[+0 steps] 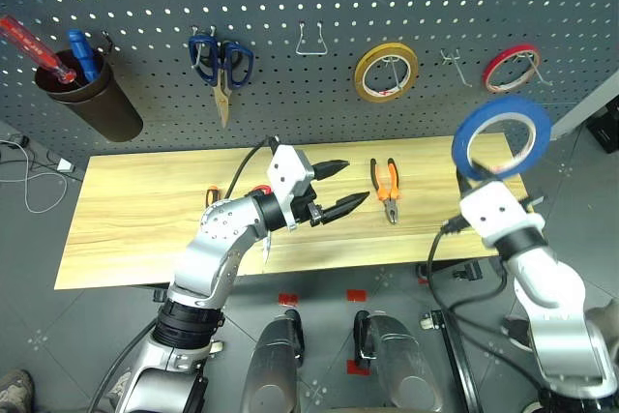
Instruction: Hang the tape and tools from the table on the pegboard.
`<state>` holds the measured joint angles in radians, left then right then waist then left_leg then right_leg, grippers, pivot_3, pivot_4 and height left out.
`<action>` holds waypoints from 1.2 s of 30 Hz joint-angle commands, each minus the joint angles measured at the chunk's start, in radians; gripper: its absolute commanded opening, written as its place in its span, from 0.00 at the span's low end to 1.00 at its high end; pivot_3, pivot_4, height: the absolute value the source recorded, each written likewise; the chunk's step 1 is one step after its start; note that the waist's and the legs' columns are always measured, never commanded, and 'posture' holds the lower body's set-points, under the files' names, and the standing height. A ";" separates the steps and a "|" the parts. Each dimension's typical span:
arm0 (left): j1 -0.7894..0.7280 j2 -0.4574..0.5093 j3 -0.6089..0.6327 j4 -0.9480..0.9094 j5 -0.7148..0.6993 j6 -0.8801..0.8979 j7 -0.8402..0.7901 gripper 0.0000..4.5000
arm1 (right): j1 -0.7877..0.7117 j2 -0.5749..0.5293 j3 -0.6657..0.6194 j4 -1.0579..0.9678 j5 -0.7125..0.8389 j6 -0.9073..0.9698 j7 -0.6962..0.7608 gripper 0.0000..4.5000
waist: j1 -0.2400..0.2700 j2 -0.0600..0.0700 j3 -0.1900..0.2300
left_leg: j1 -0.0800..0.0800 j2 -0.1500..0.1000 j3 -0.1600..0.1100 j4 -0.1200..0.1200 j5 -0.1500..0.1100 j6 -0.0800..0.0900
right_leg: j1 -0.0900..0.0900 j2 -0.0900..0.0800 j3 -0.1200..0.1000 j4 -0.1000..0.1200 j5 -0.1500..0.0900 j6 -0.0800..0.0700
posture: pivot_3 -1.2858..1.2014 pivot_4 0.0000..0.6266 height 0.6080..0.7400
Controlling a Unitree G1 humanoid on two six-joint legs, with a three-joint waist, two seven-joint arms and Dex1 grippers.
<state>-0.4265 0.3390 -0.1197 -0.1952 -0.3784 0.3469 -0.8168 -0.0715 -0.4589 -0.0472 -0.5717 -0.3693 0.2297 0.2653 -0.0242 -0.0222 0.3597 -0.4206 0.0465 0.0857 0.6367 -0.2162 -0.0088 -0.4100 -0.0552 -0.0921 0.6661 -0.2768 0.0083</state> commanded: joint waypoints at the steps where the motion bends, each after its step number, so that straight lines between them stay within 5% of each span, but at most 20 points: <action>1: -0.014 0.009 0.007 -0.030 -0.019 0.007 -0.006 0.76 | -0.096 -0.040 -0.022 0.127 0.028 -0.089 0.000 0.15 | -0.002 0.000 0.000 | 0.000 0.000 0.000 0.001 0.000 0.000 | 0.000 0.000 0.000 0.000 0.000 0.000 | 0.48 0.55 1.00; 11: -0.019 0.024 0.001 -0.010 0.003 -0.004 -0.003 0.76 | -0.417 -0.071 -0.014 0.641 0.189 -0.280 0.097 0.15 | -0.005 0.000 0.000 | -0.004 -0.001 0.001 0.005 -0.001 0.002 | -0.001 -0.001 -0.001 0.001 0.003 -0.007 | 0.49 0.53 1.00; 19: 0.049 0.135 -0.032 0.032 0.068 -0.044 -0.091 0.76 | -0.298 0.013 -0.018 0.502 0.292 -0.095 0.112 0.74 | -0.003 0.000 0.000 | -0.005 0.000 0.000 0.005 -0.001 0.002 | -0.001 -0.001 -0.001 0.001 0.003 -0.007 | 0.49 0.54 1.00; 23: 0.122 0.284 -0.042 0.082 0.140 -0.155 -0.205 0.76 | -0.147 0.161 0.043 0.271 0.324 0.221 0.056 0.99 | -0.007 0.000 0.000 | -0.004 0.001 0.000 0.004 -0.001 0.002 | -0.001 -0.001 -0.001 0.001 0.002 -0.008 | 0.49 0.55 1.00; 31: 0.168 0.427 -0.030 0.212 0.220 -0.304 -0.286 0.76 | -0.328 0.424 0.104 0.354 0.258 0.764 -0.173 0.99 | -0.005 0.000 0.000 | -0.006 0.001 0.002 0.007 0.001 -0.001 | -0.012 -0.002 0.003 0.014 0.002 -0.009 | 0.49 0.56 1.00; 36: 0.163 0.421 -0.025 0.222 0.226 -0.316 -0.290 0.76 | -0.498 0.447 0.044 0.605 0.279 0.777 -0.217 0.99 | 0.004 0.000 -0.001 | -0.008 0.001 0.002 0.008 0.002 0.000 | -0.012 -0.002 0.002 0.014 0.002 -0.010 | 0.50 0.56 1.00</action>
<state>-0.2629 0.7583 -0.1587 0.0415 -0.1534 0.0530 -1.1028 -0.5491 0.0003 0.0179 -0.0199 -0.0939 1.0224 0.0672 -0.0206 -0.0224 0.3592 -0.4291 0.0473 0.0879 0.6447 -0.2145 -0.0092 -0.4222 -0.0570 -0.0905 0.6800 -0.2742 -0.0025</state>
